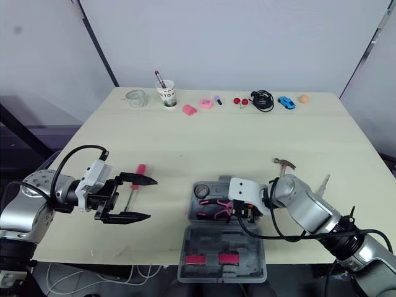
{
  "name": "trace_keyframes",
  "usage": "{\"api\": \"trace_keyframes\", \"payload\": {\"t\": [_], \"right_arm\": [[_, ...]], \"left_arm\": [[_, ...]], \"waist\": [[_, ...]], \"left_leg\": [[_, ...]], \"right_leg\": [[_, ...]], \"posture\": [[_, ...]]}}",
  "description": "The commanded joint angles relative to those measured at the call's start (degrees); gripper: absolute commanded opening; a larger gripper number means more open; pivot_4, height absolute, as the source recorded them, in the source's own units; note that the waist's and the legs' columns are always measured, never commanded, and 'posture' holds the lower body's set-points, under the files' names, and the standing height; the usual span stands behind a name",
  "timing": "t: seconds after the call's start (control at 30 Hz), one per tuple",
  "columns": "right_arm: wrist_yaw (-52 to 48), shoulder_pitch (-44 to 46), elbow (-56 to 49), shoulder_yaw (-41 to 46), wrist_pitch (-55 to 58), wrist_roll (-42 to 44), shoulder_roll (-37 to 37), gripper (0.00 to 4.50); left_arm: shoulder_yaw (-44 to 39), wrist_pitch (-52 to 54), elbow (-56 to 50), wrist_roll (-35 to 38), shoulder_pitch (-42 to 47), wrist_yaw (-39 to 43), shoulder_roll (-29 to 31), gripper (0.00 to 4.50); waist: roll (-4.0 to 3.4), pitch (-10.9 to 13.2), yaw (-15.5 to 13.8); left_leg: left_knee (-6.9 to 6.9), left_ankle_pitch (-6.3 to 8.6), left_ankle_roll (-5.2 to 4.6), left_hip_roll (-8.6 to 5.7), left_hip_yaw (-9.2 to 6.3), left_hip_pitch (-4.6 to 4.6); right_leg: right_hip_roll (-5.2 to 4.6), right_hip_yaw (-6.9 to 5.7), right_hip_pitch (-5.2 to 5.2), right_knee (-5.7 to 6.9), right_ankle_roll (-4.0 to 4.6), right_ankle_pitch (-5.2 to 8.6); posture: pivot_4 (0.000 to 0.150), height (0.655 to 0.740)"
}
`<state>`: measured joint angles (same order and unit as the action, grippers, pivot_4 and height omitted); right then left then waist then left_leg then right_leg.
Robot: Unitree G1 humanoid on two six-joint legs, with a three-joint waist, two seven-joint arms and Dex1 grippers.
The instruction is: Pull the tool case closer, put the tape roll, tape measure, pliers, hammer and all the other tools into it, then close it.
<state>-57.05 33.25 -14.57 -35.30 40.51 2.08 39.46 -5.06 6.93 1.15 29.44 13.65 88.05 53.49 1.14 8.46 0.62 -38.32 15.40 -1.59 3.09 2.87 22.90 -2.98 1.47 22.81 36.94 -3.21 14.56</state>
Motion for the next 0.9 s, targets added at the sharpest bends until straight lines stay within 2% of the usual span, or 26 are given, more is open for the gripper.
{"api": "trace_keyframes", "payload": {"t": [0.03, 0.53, 0.6, 0.7, 0.8, 0.9], "right_arm": [[-0.9, 1.7, 0.8, -0.2, -1.7, -1.5, -1.1, 0.97], [-2.8, 1.4, 6.0, -0.3, -8.0, -5.9, -5.5, 0.97], [-3.2, 1.5, 6.4, -0.4, -8.7, -6.2, -5.5, 2.01], [-3.7, 1.3, 6.6, 0.1, -9.0, -6.5, -5.5, 3.04], [-3.2, 1.1, 6.2, 1.2, -9.0, -6.8, -5.4, 4.48], [-3.4, 0.4, 4.5, 3.4, -8.5, -5.4, -4.9, 4.48]], "left_arm": [[-0.7, -0.8, -0.5, 0.2, 0.9, 1.2, 0.5, 4.50], [-0.7, -0.9, -1.7, 0.1, -0.4, 0.0, -0.4, 4.50], [-0.8, -1.1, -1.8, 0.0, -0.6, -0.1, -0.4, 4.50], [-0.8, -1.1, -2.1, 0.0, -0.9, -0.3, -0.6, 4.50], [-0.6, -1.2, -2.0, -0.1, -1.0, -0.5, -0.9, 4.50], [-0.5, -1.3, -1.9, -0.3, -0.7, -0.6, -1.2, 4.50]], "waist": [[0.00, 0.0, 0.0], [0.01, 0.0, 0.3], [0.01, 0.0, 0.2], [0.01, 0.0, 0.1], [0.01, 0.0, 0.0], [0.01, 0.0, 0.0]], "left_leg": [[0.00, 0.00, 0.00, 0.00, 0.00, 0.00], [0.00, 0.00, 0.00, 0.08, -0.01, -0.05], [0.00, 0.00, 0.00, 0.08, -0.01, -0.05], [0.00, 0.00, 0.00, 0.08, -0.01, -0.05], [0.00, 0.00, 0.00, 0.08, 0.01, -0.04], [-0.01, 0.00, 0.00, 0.07, 0.00, -0.04]], "right_leg": [[0.00, 0.00, 0.00, 0.00, 0.00, 0.00], [0.09, 0.00, 0.01, 0.09, -0.04, -0.03], [0.10, 0.00, 0.01, 0.10, -0.04, -0.03], [0.09, 0.00, 0.01, 0.10, -0.03, -0.03], [0.09, 0.01, 0.01, 0.09, -0.04, -0.03], [0.08, 0.01, 0.01, 0.09, -0.04, -0.03]], "posture": [[0.150, 0.7400], [0.150, 0.7400], [0.150, 0.7400], [0.150, 0.7400], [0.150, 0.7400], [0.150, 0.7400]]}}
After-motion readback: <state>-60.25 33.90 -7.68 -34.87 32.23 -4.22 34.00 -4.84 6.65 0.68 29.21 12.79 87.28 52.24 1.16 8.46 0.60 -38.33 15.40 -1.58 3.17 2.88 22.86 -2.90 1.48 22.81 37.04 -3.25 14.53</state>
